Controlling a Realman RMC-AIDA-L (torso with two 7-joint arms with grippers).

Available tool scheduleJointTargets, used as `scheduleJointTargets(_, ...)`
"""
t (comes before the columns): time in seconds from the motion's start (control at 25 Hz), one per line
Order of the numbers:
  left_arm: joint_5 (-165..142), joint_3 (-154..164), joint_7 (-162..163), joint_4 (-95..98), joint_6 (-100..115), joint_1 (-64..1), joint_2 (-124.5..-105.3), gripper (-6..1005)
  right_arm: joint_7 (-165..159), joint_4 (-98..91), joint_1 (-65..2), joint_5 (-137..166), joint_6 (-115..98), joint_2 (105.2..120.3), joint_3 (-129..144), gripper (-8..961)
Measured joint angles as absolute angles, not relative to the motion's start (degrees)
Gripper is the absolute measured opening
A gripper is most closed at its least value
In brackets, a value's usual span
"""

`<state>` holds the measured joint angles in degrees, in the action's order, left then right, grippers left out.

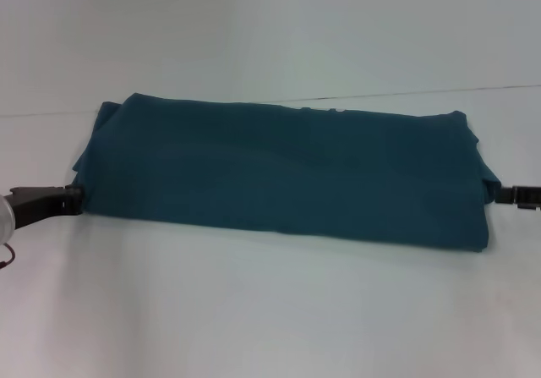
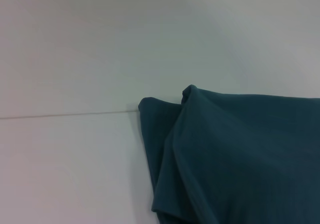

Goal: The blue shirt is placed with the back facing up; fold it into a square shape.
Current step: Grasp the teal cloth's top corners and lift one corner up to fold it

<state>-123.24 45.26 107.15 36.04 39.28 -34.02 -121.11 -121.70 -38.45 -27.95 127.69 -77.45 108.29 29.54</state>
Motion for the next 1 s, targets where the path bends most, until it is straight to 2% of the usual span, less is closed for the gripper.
scheduleJointTargets(0.2,-123.24,45.27,107.50,36.04,39.44,-34.23,-121.11,0,-121.87,-38.09,-28.20,129.64,-77.75,108.34,29.89,636)
scheduleJointTargets(1.0,-123.22,45.67,107.67,36.03,39.56,-34.37,-121.11,1,-121.97,-36.30,-28.73,131.66,-75.91,110.00,30.32,630)
